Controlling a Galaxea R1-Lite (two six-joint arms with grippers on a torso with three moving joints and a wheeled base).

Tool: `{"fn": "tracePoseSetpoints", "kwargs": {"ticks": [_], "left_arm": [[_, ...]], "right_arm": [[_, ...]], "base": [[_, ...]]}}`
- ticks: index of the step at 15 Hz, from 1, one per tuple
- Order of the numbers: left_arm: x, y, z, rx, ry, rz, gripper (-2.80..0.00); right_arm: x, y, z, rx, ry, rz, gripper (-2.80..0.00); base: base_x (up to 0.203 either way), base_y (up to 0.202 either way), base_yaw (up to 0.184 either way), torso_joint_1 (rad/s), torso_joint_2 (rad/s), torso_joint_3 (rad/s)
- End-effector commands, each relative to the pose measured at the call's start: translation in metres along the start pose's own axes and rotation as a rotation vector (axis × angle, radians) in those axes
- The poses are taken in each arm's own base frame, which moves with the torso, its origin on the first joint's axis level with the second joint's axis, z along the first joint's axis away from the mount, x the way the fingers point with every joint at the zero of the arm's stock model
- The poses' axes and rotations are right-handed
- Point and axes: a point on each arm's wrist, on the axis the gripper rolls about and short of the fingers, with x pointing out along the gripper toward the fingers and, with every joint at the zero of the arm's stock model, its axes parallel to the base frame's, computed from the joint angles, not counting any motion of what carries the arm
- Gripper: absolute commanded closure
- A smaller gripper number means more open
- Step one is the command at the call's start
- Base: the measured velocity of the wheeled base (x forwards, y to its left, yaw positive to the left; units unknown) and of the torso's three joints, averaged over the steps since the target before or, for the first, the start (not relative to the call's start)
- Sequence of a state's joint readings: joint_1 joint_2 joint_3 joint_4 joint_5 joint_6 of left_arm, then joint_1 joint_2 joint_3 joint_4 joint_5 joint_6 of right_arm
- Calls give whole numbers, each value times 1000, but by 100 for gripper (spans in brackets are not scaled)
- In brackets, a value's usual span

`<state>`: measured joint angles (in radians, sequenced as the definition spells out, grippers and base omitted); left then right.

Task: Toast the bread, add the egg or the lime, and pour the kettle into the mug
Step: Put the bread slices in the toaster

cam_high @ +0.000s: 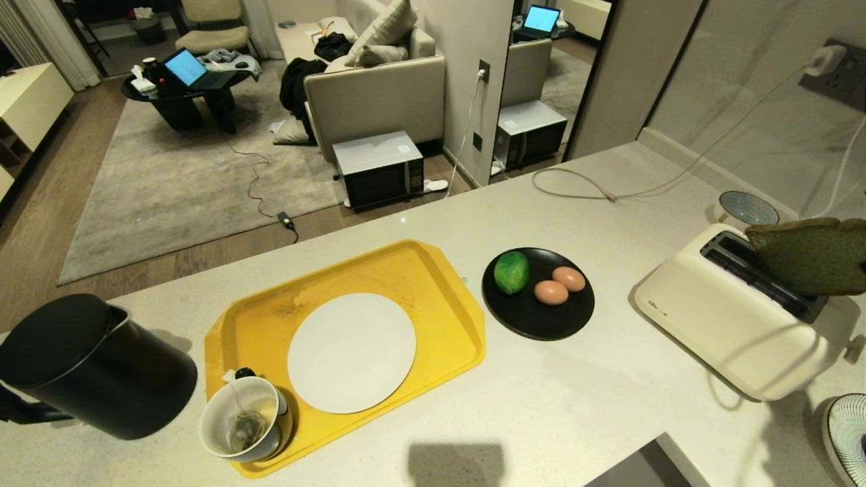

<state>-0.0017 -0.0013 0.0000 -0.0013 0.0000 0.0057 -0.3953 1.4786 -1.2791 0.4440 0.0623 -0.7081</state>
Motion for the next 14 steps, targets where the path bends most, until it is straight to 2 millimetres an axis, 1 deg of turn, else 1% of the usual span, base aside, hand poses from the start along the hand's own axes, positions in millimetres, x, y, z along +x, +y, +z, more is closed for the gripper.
{"fn": "tracePoseSetpoints", "kwargs": {"ticks": [1, 6, 10, 11, 12, 14], "left_arm": [[0, 0, 0, 0, -1, 0, 0], [0, 0, 0, 0, -1, 0, 0], [0, 0, 0, 0, -1, 0, 0], [0, 0, 0, 0, -1, 0, 0], [0, 0, 0, 0, -1, 0, 0], [0, 0, 0, 0, -1, 0, 0]], "right_arm": [[9, 1, -1, -9, 19, 19, 0], [21, 1, -3, -20, 43, 41, 0], [23, 3, -5, -20, 53, 49, 0], [23, 3, -4, -21, 49, 50, -176], [23, 3, -4, -21, 49, 50, -280], [23, 2, -3, -21, 32, 34, -280]], "base": [[0, 0, 0, 0, 0, 0], [0, 0, 0, 0, 0, 0], [0, 0, 0, 0, 0, 0], [0, 0, 0, 0, 0, 0], [0, 0, 0, 0, 0, 0], [0, 0, 0, 0, 0, 0]]}}
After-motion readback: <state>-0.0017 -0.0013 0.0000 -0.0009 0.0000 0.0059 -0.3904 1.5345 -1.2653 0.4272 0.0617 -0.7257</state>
